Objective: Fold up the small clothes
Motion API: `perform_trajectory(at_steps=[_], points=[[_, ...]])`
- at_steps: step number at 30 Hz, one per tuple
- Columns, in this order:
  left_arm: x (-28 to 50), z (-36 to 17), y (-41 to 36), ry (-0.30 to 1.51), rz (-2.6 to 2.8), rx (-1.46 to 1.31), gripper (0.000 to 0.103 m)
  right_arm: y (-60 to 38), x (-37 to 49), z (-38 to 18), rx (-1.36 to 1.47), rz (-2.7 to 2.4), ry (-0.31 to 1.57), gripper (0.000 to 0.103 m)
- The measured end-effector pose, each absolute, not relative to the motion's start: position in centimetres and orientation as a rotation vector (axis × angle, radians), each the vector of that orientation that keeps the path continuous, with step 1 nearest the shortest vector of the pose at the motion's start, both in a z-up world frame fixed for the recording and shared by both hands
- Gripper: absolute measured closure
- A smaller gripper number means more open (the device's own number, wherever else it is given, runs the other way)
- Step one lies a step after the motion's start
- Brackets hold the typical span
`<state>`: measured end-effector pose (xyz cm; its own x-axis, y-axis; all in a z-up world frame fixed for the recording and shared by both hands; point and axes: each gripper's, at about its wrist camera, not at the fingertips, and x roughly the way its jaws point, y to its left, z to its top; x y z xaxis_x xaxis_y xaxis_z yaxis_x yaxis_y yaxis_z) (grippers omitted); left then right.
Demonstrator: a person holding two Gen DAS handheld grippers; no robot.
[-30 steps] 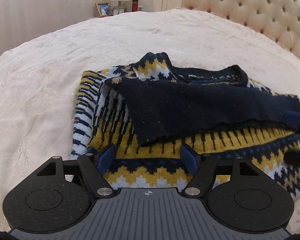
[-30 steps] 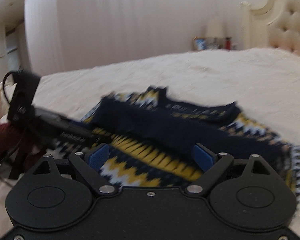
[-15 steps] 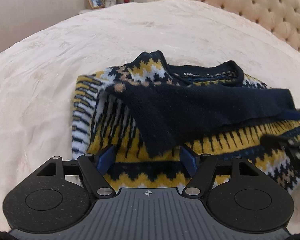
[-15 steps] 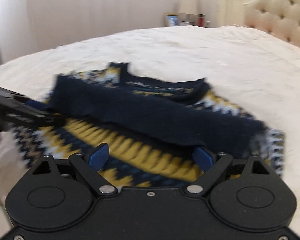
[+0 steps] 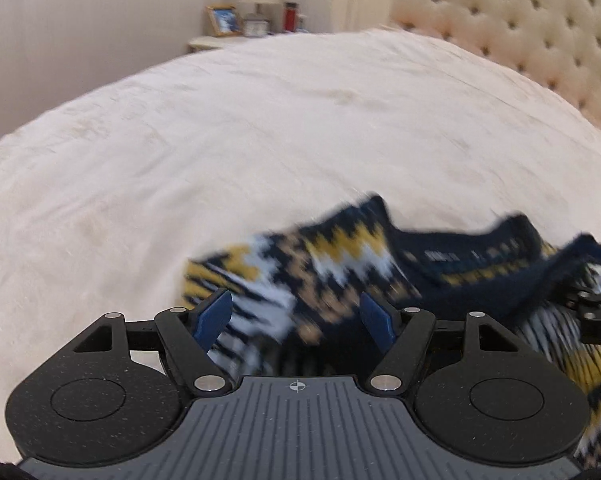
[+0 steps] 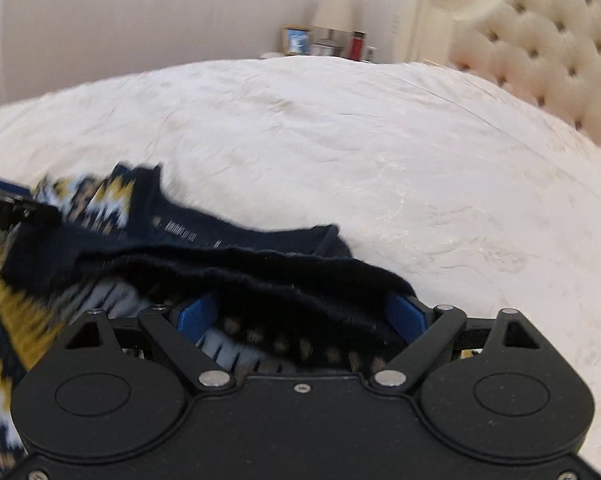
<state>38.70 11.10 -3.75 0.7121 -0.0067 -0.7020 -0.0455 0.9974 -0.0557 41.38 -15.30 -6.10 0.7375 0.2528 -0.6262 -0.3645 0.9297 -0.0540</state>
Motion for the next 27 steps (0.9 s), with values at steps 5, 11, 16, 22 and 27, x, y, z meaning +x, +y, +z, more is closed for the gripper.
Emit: perform_trajectory(at_steps=[5, 11, 16, 22, 27], points=[[38.6, -2.4, 13.0, 0.725, 0.077, -0.136, 0.034, -16.2, 43.2, -6.1, -0.051, 0.309, 0.693, 0.012], [35.8, -1.5, 12.7, 0.694, 0.031, -0.07, 0.034, -16.1, 44.9, -6.3, -0.001, 0.288, 0.729, 0.012], [33.1, -2.4, 11.7, 0.711, -0.044, -0.041, 0.034, -17.5, 45.3, -5.9, 0.141, 0.249, 0.726, 0.012], [33.0, -3.6, 9.8, 0.749, -0.11, 0.049, 0.034, -19.2, 43.6, -4.6, 0.254, 0.244, 0.69, 0.012], [36.0, -4.5, 9.1, 0.773, -0.076, 0.092, 0.034, -20.3, 40.5, -3.9, 0.269, 0.25, 0.657, 0.011]])
